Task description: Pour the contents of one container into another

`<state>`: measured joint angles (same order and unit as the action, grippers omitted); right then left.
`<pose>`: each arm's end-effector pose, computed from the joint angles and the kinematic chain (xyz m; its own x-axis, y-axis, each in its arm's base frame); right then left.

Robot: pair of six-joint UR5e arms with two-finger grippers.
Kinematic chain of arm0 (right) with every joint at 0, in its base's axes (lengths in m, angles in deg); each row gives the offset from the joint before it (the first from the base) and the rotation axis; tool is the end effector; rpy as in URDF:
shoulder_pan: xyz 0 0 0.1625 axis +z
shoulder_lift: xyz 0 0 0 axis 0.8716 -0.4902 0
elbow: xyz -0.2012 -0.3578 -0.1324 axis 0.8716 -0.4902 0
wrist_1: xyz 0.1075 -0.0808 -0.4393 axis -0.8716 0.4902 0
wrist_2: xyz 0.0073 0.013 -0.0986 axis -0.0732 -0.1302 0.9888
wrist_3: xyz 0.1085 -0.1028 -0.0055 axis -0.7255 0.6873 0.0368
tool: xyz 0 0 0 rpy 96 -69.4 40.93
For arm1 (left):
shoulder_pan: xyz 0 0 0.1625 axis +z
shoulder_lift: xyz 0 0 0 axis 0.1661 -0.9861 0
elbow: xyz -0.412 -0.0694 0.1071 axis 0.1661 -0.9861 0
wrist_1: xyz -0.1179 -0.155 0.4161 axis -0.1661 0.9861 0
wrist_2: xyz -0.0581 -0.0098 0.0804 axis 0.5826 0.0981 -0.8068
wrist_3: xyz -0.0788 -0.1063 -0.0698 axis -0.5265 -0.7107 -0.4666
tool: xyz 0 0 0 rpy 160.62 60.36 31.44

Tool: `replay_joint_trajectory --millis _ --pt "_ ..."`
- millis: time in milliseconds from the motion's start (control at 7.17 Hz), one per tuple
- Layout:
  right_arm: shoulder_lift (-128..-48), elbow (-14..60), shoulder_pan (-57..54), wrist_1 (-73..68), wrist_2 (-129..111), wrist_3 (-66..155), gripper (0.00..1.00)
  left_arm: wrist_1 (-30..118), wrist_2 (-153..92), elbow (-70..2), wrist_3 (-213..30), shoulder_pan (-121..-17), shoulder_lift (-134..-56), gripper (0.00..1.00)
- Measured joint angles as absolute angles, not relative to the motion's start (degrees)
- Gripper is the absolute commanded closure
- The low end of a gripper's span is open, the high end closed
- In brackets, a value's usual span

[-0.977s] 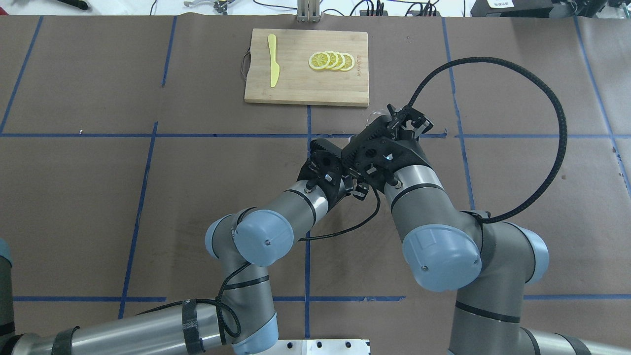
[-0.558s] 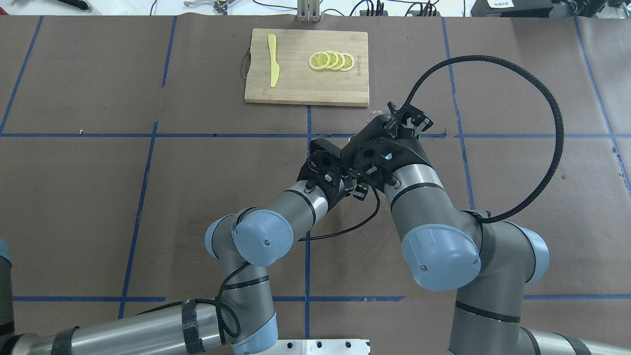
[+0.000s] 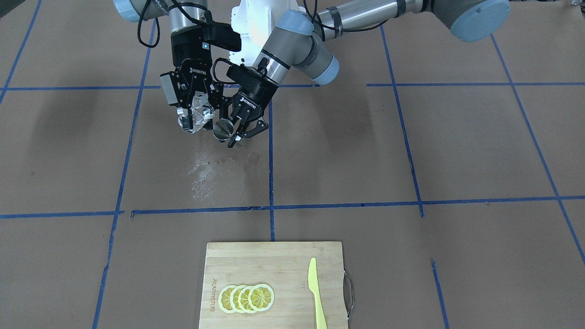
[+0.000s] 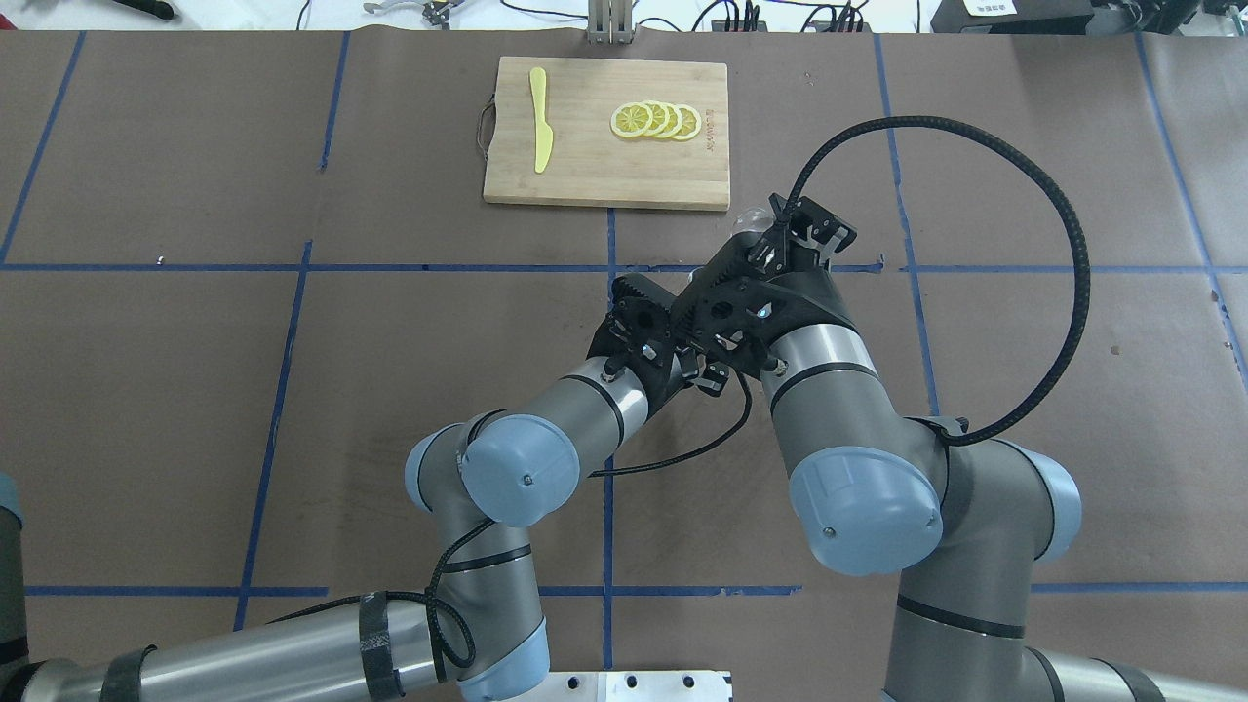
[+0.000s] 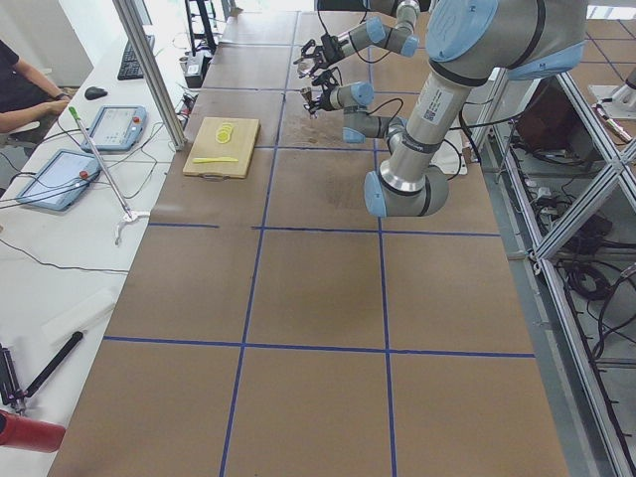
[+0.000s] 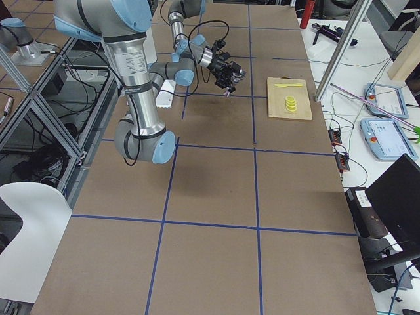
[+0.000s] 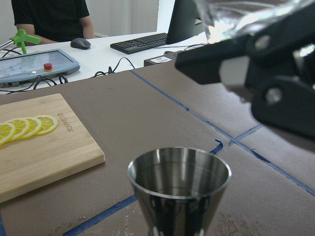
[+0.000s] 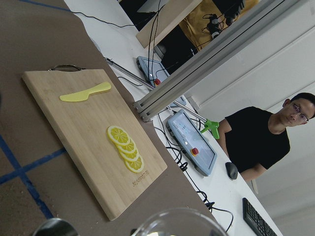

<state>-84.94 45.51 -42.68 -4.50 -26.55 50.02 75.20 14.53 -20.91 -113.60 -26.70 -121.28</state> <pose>-0.4877 -0.4173 0.1857 0.9125 -0.3780 -0.1562 0.2503 0.2140 0.9442 0.7184 -0.4229 0.1198 0.5055 0.6107 -0.6095 0.4068 0.4543 0.7925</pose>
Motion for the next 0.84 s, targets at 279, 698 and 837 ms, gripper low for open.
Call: replay_joint_trajectory --millis 279,698,837 --pt "-84.9 45.3 -42.8 -4.5 -25.9 51.4 1.00 75.2 14.5 -20.9 -113.6 -26.7 -121.2 1.00" --pt "-84.9 45.0 -43.2 -4.4 -25.7 52.0 1.00 75.3 14.5 -21.0 -113.6 -26.7 -121.3 1.00" --pt "-84.9 45.0 -43.3 -4.4 -25.5 52.5 1.00 75.3 14.5 -21.0 -113.6 -26.7 -121.3 1.00"
